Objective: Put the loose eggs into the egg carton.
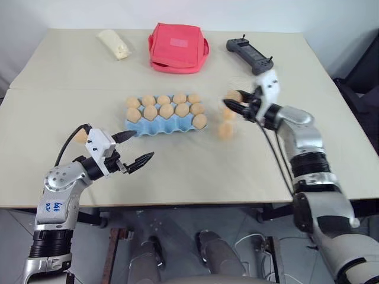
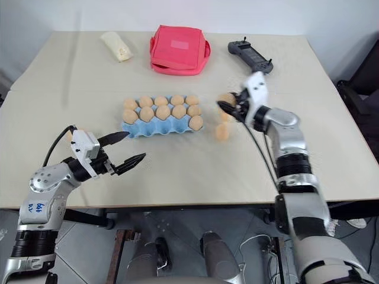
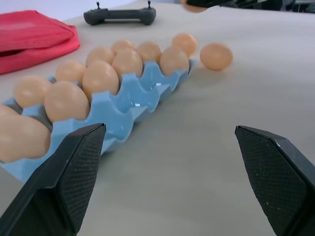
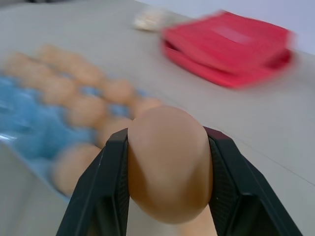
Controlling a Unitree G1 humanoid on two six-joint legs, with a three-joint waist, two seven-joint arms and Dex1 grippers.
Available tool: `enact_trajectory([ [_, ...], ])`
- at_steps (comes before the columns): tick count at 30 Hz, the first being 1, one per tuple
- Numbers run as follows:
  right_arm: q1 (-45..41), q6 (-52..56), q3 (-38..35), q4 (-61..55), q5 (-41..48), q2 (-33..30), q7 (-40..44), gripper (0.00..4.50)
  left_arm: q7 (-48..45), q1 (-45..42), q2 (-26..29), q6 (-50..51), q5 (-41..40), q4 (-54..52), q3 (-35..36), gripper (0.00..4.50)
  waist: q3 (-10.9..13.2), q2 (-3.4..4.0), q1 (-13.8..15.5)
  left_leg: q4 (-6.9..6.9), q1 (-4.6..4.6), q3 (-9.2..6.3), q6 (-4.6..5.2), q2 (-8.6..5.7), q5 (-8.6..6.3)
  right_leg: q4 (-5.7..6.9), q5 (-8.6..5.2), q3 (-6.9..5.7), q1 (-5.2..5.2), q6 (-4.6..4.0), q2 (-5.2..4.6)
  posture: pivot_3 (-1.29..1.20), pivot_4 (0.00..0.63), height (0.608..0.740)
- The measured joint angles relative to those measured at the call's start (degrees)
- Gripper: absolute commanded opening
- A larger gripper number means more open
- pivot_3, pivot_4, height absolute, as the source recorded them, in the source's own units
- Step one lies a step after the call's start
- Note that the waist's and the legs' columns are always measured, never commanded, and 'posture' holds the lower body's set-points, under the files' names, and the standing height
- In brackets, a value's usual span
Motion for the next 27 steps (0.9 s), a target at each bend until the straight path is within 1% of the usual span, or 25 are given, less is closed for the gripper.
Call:
enact_trajectory([
  [3,0.0,2.2,2.5,-1.7,-0.2,3.2,-0.9,1.63,0.6,0.8,0.0,0.6,-0.1,-0.1,0.3,4.50,0.0,0.00,0.3,0.00,-0.08,-0.12,-0.02,-0.02,0.02,-0.01,-0.03,-0.14,0.01,-0.06,-0.07,0.00,0.150,0.740],
  [8,0.0,1.0,5.0,-0.2,-1.9,7.5,-2.9,1.63,1.7,2.3,0.0,1.5,-0.4,-1.0,1.6,4.50,0.0,-0.01,0.7,-0.02,-0.17,-0.18,-0.01,-0.04,0.02,-0.11,-0.05,-0.22,0.03,-0.09,-0.18,0.00,0.150,0.740],
  [10,0.0,0.6,5.5,1.4,-2.4,8.4,-3.2,2.34,2.1,2.6,0.0,1.7,-0.7,-2.4,2.0,4.50,0.0,-0.01,0.8,-0.05,-0.16,-0.21,-0.01,-0.04,0.02,-0.12,-0.05,-0.27,0.04,-0.10,-0.18,0.00,0.150,0.740],
  [11,0.0,0.2,5.6,2.2,-2.7,8.4,-3.2,2.52,2.2,2.8,0.0,1.7,-0.8,-2.6,2.2,4.50,0.0,-0.01,0.8,-0.07,-0.17,-0.23,-0.01,-0.05,0.02,-0.12,-0.06,-0.29,0.04,-0.11,-0.18,0.00,0.150,0.740],
  [12,0.0,-0.2,5.6,2.9,-2.7,8.4,-3.2,2.93,2.3,3.2,0.0,1.9,-0.9,-2.7,2.3,4.50,0.0,-0.01,0.8,-0.08,-0.16,-0.23,-0.01,-0.07,0.02,-0.12,-0.06,-0.29,0.04,-0.12,-0.17,0.00,0.150,0.740],
  [13,0.0,-0.2,5.6,3.3,-2.8,8.4,-3.2,3.21,2.4,3.7,0.0,2.1,-0.9,-2.9,2.5,4.50,0.0,-0.01,0.8,-0.09,-0.15,-0.24,-0.02,-0.06,0.02,-0.12,-0.07,-0.29,0.04,-0.13,-0.15,0.00,0.150,0.740],
  [16,0.0,-0.3,5.5,3.6,-2.8,8.3,-3.2,4.28,2.7,4.0,0.0,2.8,-1.0,-3.4,2.5,4.50,0.0,-0.01,0.7,-0.14,-0.15,-0.28,-0.05,-0.07,0.04,-0.10,-0.09,-0.32,0.01,-0.16,-0.11,0.00,0.150,0.740],
  [17,0.1,-0.2,5.4,3.2,-2.8,8.0,-3.0,4.48,2.7,4.0,0.0,2.9,-1.0,-4.1,2.5,4.50,0.0,-0.01,0.7,-0.17,-0.15,-0.28,-0.06,-0.07,0.05,-0.10,-0.09,-0.32,0.00,-0.17,-0.11,0.00,0.150,0.740],
  [19,0.8,0.5,5.1,0.5,-2.3,7.1,-2.4,4.48,2.8,4.0,0.0,3.1,-1.2,-4.6,2.5,4.50,0.0,-0.01,0.7,-0.24,-0.13,-0.29,-0.09,-0.06,0.06,-0.10,-0.11,-0.33,-0.01,-0.20,-0.11,0.00,0.150,0.740],
  [21,3.4,1.8,4.8,-5.8,-1.0,4.9,-0.7,4.48,2.9,3.7,0.0,4.2,-1.5,-4.7,2.4,4.50,0.0,-0.01,0.9,-0.31,-0.14,-0.33,-0.11,-0.04,0.06,-0.14,-0.13,-0.36,-0.01,-0.24,-0.12,0.00,0.150,0.740],
  [23,8.1,3.6,3.7,-13.3,1.3,1.1,1.6,4.48,2.7,3.2,-0.1,5.2,-2.2,-4.7,1.9,4.50,0.0,-0.01,1.8,-0.38,-0.16,-0.43,-0.12,-0.04,0.05,-0.24,-0.17,-0.48,0.03,-0.27,-0.17,0.00,0.150,0.740],
  [25,13.3,5.0,1.1,-18.3,3.3,-2.6,2.9,4.48,2.3,2.6,-0.1,5.5,-2.2,-4.4,1.5,4.50,0.0,-0.02,2.6,-0.37,-0.18,-0.43,-0.15,-0.07,0.04,-0.31,-0.18,-0.49,0.05,-0.28,-0.17,0.00,0.150,0.740],
  [27,17.1,4.8,-1.1,-21.1,4.7,-4.9,3.6,4.48,1.8,1.4,-0.1,5.6,-2.2,-3.8,1.0,4.50,0.0,-0.02,2.7,-0.36,-0.17,-0.39,-0.14,-0.13,0.03,-0.33,-0.18,-0.46,0.05,-0.27,-0.17,0.00,0.150,0.740],
])
